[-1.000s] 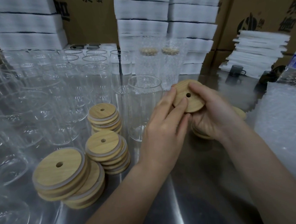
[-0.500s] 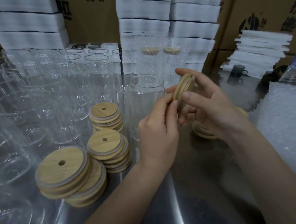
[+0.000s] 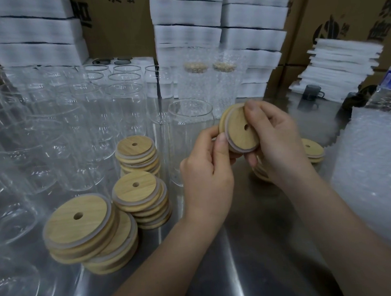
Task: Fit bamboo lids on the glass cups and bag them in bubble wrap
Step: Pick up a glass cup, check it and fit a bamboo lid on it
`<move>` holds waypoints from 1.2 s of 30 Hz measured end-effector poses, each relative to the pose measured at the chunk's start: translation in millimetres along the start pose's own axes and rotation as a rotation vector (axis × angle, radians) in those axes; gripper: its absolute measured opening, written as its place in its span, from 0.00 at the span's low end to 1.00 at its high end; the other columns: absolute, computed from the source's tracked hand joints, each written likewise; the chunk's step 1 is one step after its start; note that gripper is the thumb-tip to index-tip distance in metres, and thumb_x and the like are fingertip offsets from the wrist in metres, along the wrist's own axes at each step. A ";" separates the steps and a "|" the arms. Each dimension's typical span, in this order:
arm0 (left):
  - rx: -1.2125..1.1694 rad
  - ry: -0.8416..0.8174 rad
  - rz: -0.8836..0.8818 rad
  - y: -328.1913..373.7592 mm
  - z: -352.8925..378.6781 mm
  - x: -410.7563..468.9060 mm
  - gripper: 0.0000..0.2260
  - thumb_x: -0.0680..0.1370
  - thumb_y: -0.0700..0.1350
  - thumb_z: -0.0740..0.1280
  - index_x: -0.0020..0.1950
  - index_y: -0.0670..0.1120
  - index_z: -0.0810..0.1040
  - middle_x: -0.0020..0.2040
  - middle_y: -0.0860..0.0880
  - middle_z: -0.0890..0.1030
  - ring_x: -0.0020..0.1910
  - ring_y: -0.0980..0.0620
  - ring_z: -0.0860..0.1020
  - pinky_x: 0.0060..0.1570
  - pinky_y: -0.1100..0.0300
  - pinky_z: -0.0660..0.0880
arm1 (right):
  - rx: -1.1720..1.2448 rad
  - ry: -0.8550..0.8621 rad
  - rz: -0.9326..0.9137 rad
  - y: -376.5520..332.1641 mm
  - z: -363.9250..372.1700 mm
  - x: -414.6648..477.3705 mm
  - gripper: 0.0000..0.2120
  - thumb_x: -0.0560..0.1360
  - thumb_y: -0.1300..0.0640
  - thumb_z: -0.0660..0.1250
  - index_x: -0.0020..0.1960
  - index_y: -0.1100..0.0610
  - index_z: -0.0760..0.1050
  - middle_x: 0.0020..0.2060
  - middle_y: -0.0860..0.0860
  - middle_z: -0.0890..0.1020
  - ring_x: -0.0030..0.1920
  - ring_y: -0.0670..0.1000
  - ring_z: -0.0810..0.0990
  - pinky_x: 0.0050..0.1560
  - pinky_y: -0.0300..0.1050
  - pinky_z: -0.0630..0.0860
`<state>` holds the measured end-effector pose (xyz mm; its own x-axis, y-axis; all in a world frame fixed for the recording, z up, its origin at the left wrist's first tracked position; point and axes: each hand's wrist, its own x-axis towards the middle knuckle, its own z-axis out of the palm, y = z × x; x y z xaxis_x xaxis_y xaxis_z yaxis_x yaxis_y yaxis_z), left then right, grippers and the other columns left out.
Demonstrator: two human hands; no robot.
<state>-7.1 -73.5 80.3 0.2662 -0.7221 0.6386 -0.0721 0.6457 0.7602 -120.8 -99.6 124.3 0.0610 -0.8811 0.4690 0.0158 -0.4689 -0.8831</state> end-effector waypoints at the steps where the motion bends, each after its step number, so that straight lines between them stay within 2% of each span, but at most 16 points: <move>1: -0.010 0.010 -0.008 0.3 -0.3 0.8 0.07 0.80 0.49 0.59 0.50 0.56 0.77 0.41 0.54 0.84 0.40 0.55 0.84 0.40 0.49 0.82 | 0.018 -0.029 0.013 0.3 -0.7 0.6 0.15 0.79 0.46 0.62 0.47 0.56 0.80 0.28 0.53 0.78 0.19 0.50 0.70 0.20 0.39 0.67; 5: -0.038 0.060 -0.051 3.3 -2.7 5.4 0.09 0.81 0.47 0.60 0.51 0.58 0.78 0.40 0.55 0.83 0.41 0.55 0.83 0.41 0.49 0.82 | 0.180 -0.241 0.086 -0.3 -7.1 3.4 0.12 0.81 0.53 0.60 0.55 0.57 0.80 0.33 0.55 0.81 0.24 0.50 0.75 0.28 0.41 0.75; 8: -0.070 0.093 -0.083 3.3 -6.3 8.7 0.11 0.80 0.46 0.59 0.53 0.48 0.81 0.42 0.50 0.84 0.43 0.48 0.83 0.42 0.43 0.81 | 0.262 -0.387 0.139 -1.8 -13.5 5.4 0.19 0.75 0.56 0.66 0.65 0.60 0.74 0.41 0.57 0.83 0.30 0.51 0.80 0.34 0.44 0.80; 10: -0.054 0.097 -0.081 2.9 -8.4 9.8 0.12 0.81 0.46 0.59 0.54 0.44 0.81 0.42 0.48 0.84 0.42 0.46 0.83 0.41 0.42 0.81 | 0.266 -0.421 0.144 -1.0 -13.1 5.6 0.24 0.71 0.59 0.70 0.66 0.59 0.73 0.45 0.56 0.83 0.33 0.52 0.80 0.34 0.42 0.79; 13: 0.042 0.102 -0.021 3.1 -10.4 9.5 0.12 0.82 0.46 0.58 0.54 0.46 0.81 0.41 0.51 0.84 0.39 0.52 0.83 0.38 0.45 0.80 | 0.227 -0.365 0.108 2.2 -6.2 4.1 0.27 0.65 0.62 0.75 0.63 0.58 0.72 0.45 0.54 0.82 0.36 0.53 0.77 0.31 0.40 0.77; 16: 0.119 0.097 0.059 3.8 -9.2 7.4 0.11 0.82 0.44 0.59 0.57 0.49 0.80 0.42 0.55 0.83 0.38 0.58 0.83 0.37 0.50 0.81 | 0.197 -0.274 0.091 3.5 0.1 1.2 0.24 0.64 0.59 0.77 0.57 0.57 0.73 0.41 0.51 0.83 0.31 0.50 0.76 0.25 0.39 0.73; 18: 0.159 0.094 0.092 4.6 -8.2 5.9 0.11 0.82 0.44 0.59 0.58 0.48 0.80 0.42 0.54 0.83 0.37 0.56 0.83 0.36 0.51 0.80 | 0.191 -0.213 0.089 3.7 2.1 -0.3 0.20 0.66 0.59 0.77 0.53 0.57 0.73 0.37 0.50 0.82 0.26 0.48 0.74 0.21 0.37 0.70; 20: 0.193 0.087 0.127 5.8 -7.9 3.9 0.13 0.81 0.45 0.58 0.58 0.46 0.81 0.40 0.52 0.83 0.37 0.56 0.83 0.36 0.52 0.80 | 0.183 -0.163 0.086 3.7 4.2 -1.2 0.20 0.66 0.56 0.80 0.52 0.57 0.74 0.34 0.50 0.80 0.22 0.47 0.71 0.19 0.36 0.66; 23: 0.265 0.037 0.166 9.7 -8.3 1.8 0.16 0.81 0.46 0.56 0.58 0.43 0.81 0.36 0.51 0.82 0.34 0.52 0.82 0.34 0.53 0.78 | 0.172 -0.082 0.068 2.3 9.1 -3.0 0.24 0.66 0.44 0.73 0.51 0.60 0.73 0.29 0.50 0.78 0.18 0.46 0.66 0.17 0.35 0.61; 26: 0.352 0.023 0.206 11.4 -8.1 2.9 0.17 0.80 0.46 0.56 0.60 0.42 0.80 0.32 0.56 0.74 0.29 0.57 0.74 0.33 0.59 0.73 | 0.136 -0.024 0.044 1.9 11.6 -4.8 0.24 0.73 0.41 0.67 0.50 0.63 0.72 0.26 0.48 0.76 0.17 0.46 0.64 0.18 0.34 0.60; 28: 0.404 0.037 0.232 12.8 -9.0 4.3 0.16 0.80 0.45 0.57 0.60 0.42 0.80 0.34 0.56 0.74 0.32 0.59 0.71 0.34 0.62 0.70 | 0.132 -0.016 0.043 2.5 12.9 -5.2 0.24 0.75 0.41 0.62 0.50 0.64 0.73 0.25 0.48 0.75 0.17 0.46 0.65 0.18 0.35 0.62; 30: 0.454 0.074 0.260 14.7 -10.1 5.6 0.16 0.79 0.45 0.58 0.61 0.43 0.80 0.39 0.51 0.80 0.37 0.54 0.75 0.39 0.59 0.72 | 0.169 -0.007 0.057 1.8 13.4 -5.1 0.25 0.77 0.40 0.59 0.48 0.64 0.75 0.25 0.51 0.76 0.17 0.48 0.67 0.18 0.36 0.64; 33: 0.466 0.165 0.329 16.5 -11.8 8.5 0.16 0.77 0.41 0.60 0.61 0.39 0.78 0.47 0.44 0.77 0.45 0.48 0.75 0.47 0.52 0.74 | 0.230 0.036 0.117 -0.6 12.5 -3.9 0.24 0.76 0.38 0.58 0.48 0.60 0.76 0.30 0.56 0.82 0.20 0.51 0.73 0.21 0.40 0.70; 35: 0.469 0.203 0.336 14.9 -12.6 10.9 0.18 0.74 0.40 0.64 0.63 0.37 0.75 0.56 0.40 0.74 0.55 0.44 0.74 0.57 0.47 0.72 | 0.290 0.091 0.183 0.4 9.8 -2.4 0.24 0.79 0.40 0.57 0.53 0.60 0.76 0.36 0.59 0.84 0.25 0.53 0.78 0.24 0.42 0.74; 36: 0.479 0.215 0.316 13.8 -12.7 11.7 0.21 0.72 0.40 0.65 0.65 0.36 0.73 0.61 0.38 0.72 0.60 0.43 0.72 0.63 0.47 0.69 | 0.323 0.120 0.215 1.7 8.3 -1.4 0.23 0.81 0.42 0.56 0.56 0.61 0.75 0.39 0.59 0.85 0.27 0.53 0.80 0.26 0.42 0.75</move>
<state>7.3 -69.9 96.7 0.3458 -0.4153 0.8414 -0.5898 0.6013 0.5391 -112.6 -98.6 122.0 -0.0199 -0.9668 0.2547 0.3297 -0.2468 -0.9112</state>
